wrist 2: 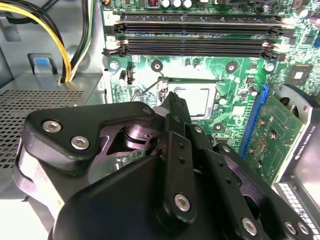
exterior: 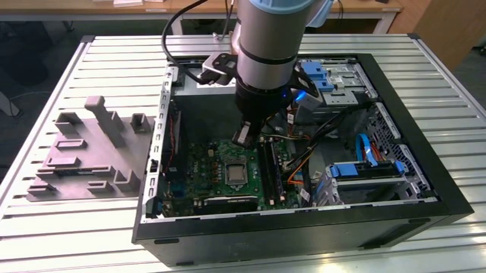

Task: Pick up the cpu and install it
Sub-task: 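Close the cpu cover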

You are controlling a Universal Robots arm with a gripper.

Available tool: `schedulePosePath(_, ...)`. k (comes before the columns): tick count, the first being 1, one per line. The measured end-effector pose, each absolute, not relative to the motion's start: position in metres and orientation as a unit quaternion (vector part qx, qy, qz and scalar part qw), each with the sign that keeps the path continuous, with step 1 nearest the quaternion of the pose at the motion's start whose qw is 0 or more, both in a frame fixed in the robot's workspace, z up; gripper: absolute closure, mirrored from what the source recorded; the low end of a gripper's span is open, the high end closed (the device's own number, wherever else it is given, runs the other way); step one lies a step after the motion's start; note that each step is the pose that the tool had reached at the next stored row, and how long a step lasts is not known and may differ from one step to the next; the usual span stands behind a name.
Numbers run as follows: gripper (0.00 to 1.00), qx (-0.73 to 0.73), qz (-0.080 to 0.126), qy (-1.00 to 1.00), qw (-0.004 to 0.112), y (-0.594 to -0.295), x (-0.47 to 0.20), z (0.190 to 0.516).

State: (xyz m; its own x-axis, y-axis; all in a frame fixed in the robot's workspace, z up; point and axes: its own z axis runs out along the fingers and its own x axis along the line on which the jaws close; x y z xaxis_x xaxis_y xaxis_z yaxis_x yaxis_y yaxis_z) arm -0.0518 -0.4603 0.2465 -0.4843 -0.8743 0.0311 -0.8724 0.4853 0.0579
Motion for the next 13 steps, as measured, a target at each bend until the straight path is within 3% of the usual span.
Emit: schedulePosePath(13, 0.89, 0.508, -0.017, -0.861, 0.028, -0.4609, -0.0593, 0.2464)
